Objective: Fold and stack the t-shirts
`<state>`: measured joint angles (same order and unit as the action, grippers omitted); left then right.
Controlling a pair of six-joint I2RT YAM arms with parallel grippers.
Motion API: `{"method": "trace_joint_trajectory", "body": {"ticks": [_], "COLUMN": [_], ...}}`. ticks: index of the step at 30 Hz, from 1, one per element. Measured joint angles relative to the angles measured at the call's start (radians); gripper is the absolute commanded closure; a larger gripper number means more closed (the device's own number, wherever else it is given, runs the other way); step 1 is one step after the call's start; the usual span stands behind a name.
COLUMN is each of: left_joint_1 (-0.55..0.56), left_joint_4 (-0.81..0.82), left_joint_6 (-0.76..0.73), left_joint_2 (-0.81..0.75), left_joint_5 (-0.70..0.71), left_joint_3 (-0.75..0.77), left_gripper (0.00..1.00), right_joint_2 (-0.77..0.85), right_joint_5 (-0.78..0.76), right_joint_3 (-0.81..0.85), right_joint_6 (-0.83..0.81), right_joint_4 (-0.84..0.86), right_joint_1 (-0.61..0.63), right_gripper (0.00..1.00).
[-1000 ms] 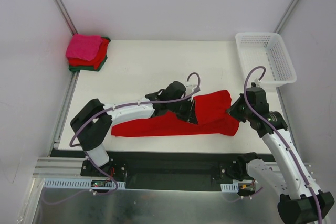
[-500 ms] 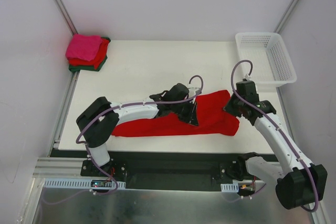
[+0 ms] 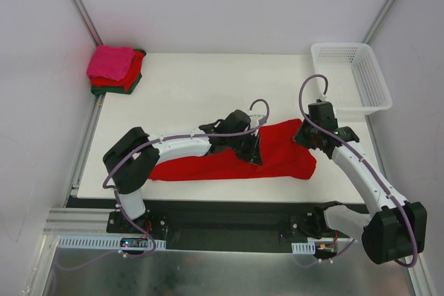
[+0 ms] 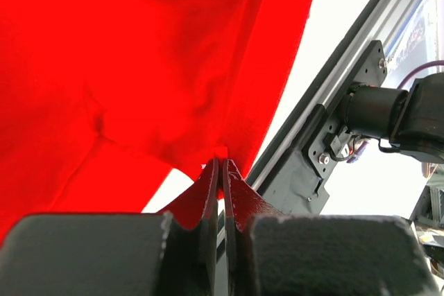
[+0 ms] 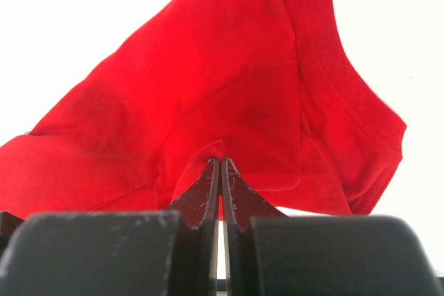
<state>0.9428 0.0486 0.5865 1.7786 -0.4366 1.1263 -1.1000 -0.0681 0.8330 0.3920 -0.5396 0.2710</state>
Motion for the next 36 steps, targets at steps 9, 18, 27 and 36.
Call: {"method": "trace_joint_trajectory", "body": {"ticks": [9,18,27,36], "left_joint_1": [-0.034,-0.088,-0.093,-0.093], "left_joint_4": [0.000,0.000,0.001,0.019], "left_joint_6": [-0.027,-0.055,-0.061,-0.068], "left_joint_2": [0.002,0.002,0.004,0.048], "left_joint_5": [0.023,0.051,0.056,0.076], "left_joint_3": [0.010,0.010,0.010,0.010], "left_gripper": [1.00,1.00,1.00,1.00], "right_joint_2": [-0.043,-0.060,-0.097,-0.162], "right_joint_5": [-0.023,-0.034,-0.048,-0.053], "right_joint_3": [0.017,0.021,0.022,0.067], "right_joint_6": [-0.020,-0.031,-0.040,-0.057], "right_joint_4": [0.021,0.029,0.036,0.044], "right_joint_1": [0.000,0.000,0.000,-0.001], "right_gripper": [0.99,0.98,0.99,0.99]}}
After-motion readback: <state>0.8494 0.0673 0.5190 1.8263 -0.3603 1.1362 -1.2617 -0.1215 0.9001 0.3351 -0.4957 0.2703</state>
